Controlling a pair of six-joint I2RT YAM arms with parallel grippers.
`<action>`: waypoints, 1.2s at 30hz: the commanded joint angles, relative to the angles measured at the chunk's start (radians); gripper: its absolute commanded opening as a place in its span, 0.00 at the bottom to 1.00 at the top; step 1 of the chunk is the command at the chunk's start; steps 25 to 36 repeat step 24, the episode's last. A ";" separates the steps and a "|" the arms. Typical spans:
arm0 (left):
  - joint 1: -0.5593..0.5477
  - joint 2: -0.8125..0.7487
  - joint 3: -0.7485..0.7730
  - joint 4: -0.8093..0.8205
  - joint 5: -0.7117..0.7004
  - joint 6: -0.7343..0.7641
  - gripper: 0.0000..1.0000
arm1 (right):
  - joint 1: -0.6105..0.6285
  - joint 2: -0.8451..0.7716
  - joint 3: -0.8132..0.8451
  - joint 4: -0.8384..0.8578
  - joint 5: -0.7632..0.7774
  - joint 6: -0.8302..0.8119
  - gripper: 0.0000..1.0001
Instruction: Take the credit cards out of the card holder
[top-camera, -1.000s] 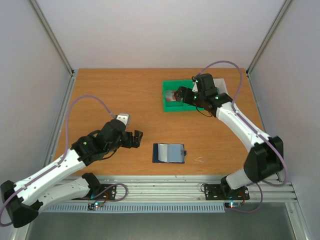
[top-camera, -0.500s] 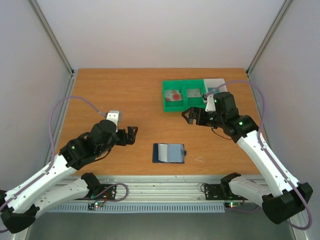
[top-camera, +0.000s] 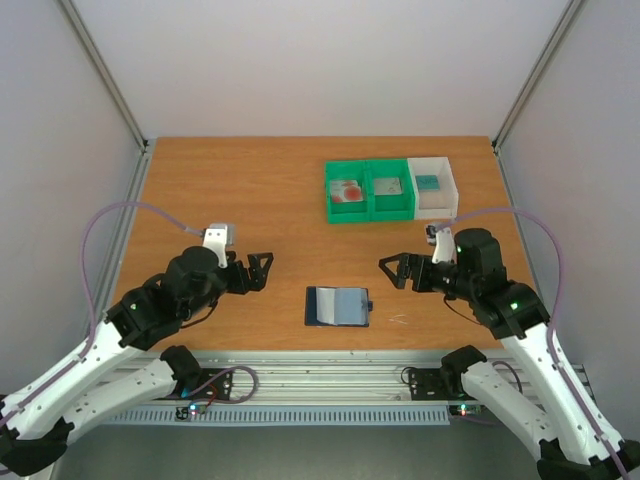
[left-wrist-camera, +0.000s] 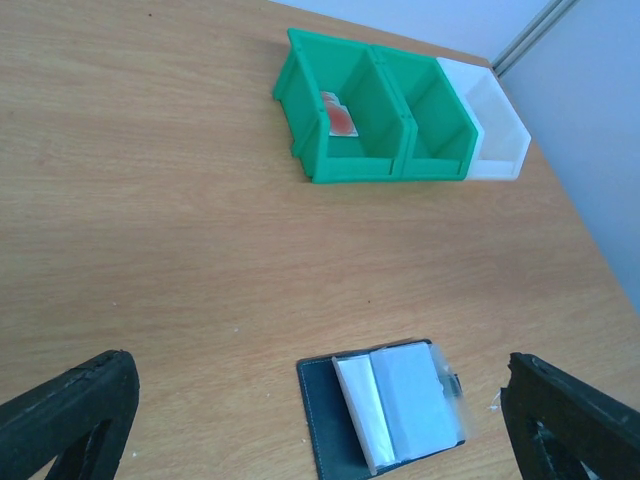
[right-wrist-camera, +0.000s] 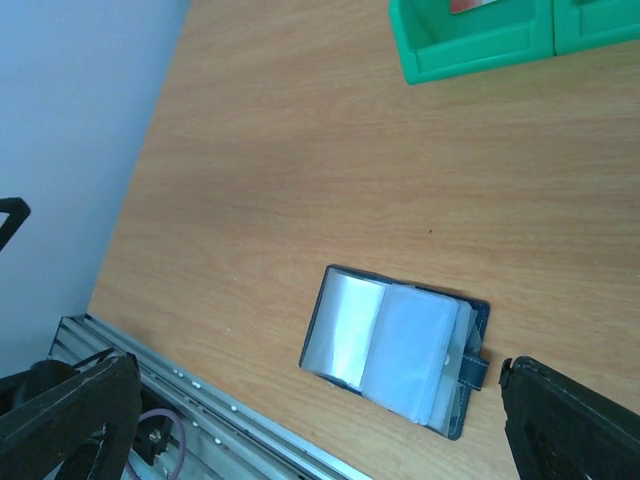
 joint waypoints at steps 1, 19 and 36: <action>0.004 -0.037 -0.051 0.107 0.012 -0.003 0.99 | 0.004 -0.071 -0.028 -0.020 0.018 0.013 0.99; 0.004 -0.108 -0.135 0.178 0.015 -0.010 0.99 | 0.004 -0.115 -0.053 -0.008 0.004 0.049 0.98; 0.004 -0.096 -0.132 0.172 0.016 -0.016 0.99 | 0.003 -0.127 -0.069 0.009 0.004 0.064 0.98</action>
